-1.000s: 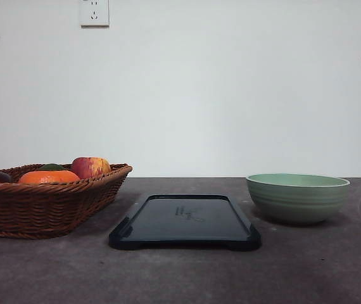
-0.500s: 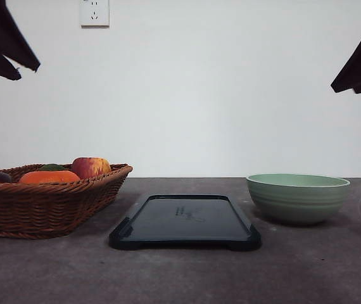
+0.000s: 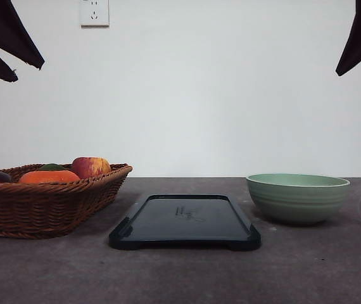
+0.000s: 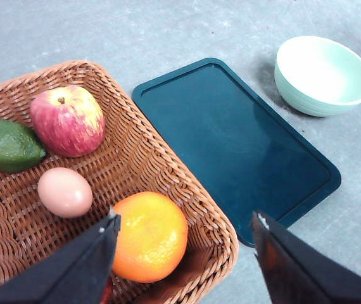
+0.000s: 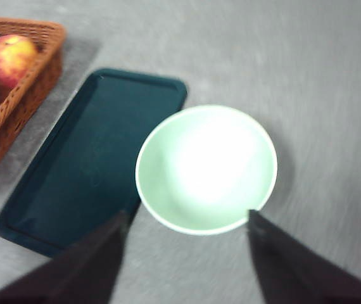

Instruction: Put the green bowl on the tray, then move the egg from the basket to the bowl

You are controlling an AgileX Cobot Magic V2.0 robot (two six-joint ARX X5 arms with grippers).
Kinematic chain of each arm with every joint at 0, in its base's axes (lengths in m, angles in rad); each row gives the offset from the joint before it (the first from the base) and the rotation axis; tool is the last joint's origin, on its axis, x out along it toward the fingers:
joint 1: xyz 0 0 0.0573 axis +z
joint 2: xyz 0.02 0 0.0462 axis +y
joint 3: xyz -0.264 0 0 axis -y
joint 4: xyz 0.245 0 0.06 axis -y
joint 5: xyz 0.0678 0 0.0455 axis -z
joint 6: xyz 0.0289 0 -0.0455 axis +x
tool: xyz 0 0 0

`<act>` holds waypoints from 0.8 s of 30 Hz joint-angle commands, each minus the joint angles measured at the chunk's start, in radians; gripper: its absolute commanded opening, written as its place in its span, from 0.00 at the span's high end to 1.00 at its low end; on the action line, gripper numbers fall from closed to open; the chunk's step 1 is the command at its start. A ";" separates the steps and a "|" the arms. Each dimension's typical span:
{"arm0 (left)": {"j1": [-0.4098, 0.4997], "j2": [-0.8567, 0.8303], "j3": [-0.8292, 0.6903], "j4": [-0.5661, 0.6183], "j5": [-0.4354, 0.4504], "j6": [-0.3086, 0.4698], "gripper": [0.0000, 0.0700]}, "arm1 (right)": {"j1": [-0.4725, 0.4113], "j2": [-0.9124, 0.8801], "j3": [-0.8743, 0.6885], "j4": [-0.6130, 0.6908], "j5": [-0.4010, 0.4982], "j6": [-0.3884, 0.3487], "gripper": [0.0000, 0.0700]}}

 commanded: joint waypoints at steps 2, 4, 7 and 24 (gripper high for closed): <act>-0.004 0.006 0.019 0.009 0.003 -0.006 0.39 | 0.000 0.099 0.100 -0.055 0.001 0.044 0.58; -0.005 0.006 0.019 0.009 0.003 -0.010 0.39 | -0.004 0.168 0.156 -0.085 0.003 0.044 0.58; -0.012 0.006 0.019 0.008 0.003 -0.033 0.39 | -0.011 0.274 0.226 -0.103 0.002 0.044 0.58; -0.034 0.006 0.019 0.007 0.003 -0.032 0.39 | -0.098 0.650 0.349 -0.130 0.008 0.015 0.58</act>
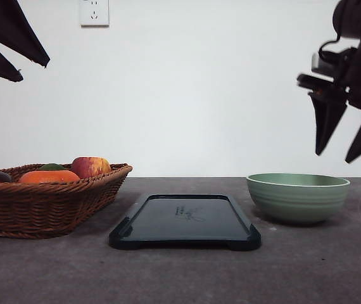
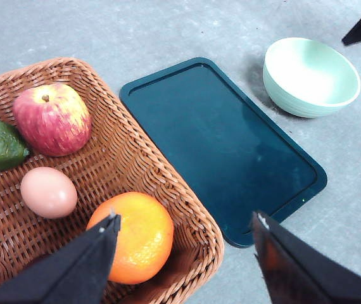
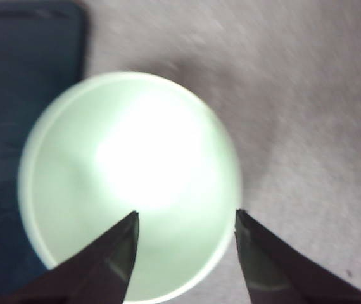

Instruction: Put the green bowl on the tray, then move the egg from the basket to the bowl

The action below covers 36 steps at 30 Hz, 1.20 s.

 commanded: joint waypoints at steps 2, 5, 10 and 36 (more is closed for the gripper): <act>-0.005 0.006 0.019 0.008 0.002 -0.004 0.39 | -0.009 0.038 0.025 -0.004 0.004 -0.024 0.58; -0.005 0.006 0.019 0.009 0.002 -0.004 0.39 | -0.015 0.063 0.025 -0.004 0.004 -0.033 0.58; -0.005 0.006 0.019 0.009 0.002 -0.004 0.39 | -0.016 0.105 0.025 0.001 0.004 -0.038 0.58; -0.005 0.006 0.019 0.008 0.002 -0.004 0.39 | -0.016 0.143 0.093 -0.103 -0.011 -0.068 1.00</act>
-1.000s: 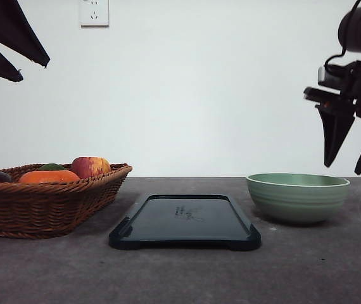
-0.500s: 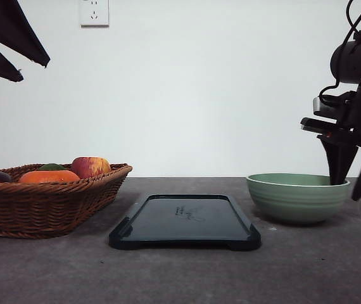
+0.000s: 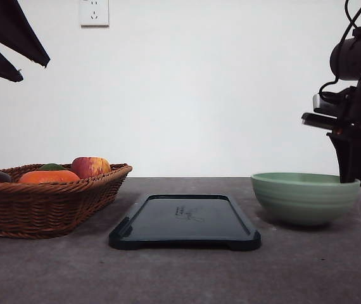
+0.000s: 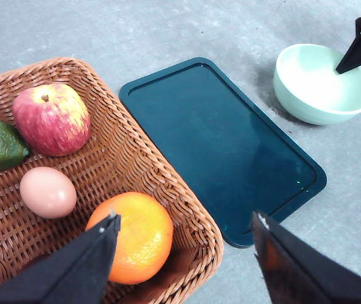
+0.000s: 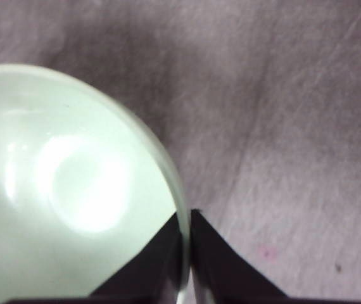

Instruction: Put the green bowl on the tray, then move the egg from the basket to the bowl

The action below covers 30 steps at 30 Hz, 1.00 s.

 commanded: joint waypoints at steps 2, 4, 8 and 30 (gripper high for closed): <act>-0.004 0.006 0.019 0.008 0.002 -0.002 0.39 | 0.011 -0.008 0.063 -0.038 -0.013 -0.038 1.00; -0.004 0.006 0.019 0.008 0.002 -0.002 0.39 | 0.023 -0.013 0.097 -0.073 -0.013 -0.049 1.00; -0.004 0.006 0.019 0.008 0.002 -0.002 0.39 | 0.068 -0.014 0.167 -0.127 -0.013 -0.075 1.00; -0.004 0.007 0.019 0.008 0.002 -0.002 0.39 | 0.354 0.082 0.251 0.066 -0.005 0.010 1.00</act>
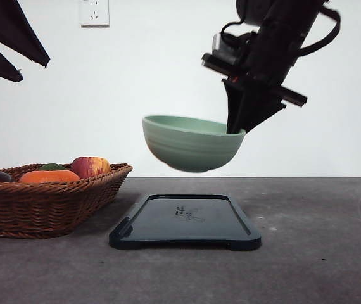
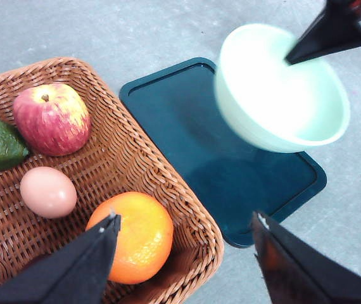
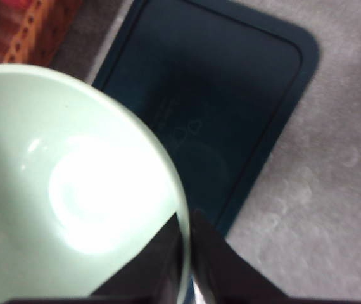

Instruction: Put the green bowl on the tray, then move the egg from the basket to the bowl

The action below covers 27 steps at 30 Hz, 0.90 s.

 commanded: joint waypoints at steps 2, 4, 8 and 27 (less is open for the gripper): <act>-0.004 0.007 0.019 0.007 0.002 -0.002 0.39 | 0.005 0.069 0.059 0.005 -0.003 0.018 1.00; -0.004 0.007 0.019 0.007 0.002 -0.002 0.39 | 0.005 0.108 0.096 -0.010 -0.003 0.018 1.00; -0.004 0.008 0.019 0.007 0.002 -0.002 0.39 | 0.005 0.182 0.167 -0.041 -0.002 0.016 1.00; -0.003 0.008 0.019 0.007 0.002 -0.005 0.39 | 0.004 0.282 0.201 -0.066 0.014 -0.007 0.65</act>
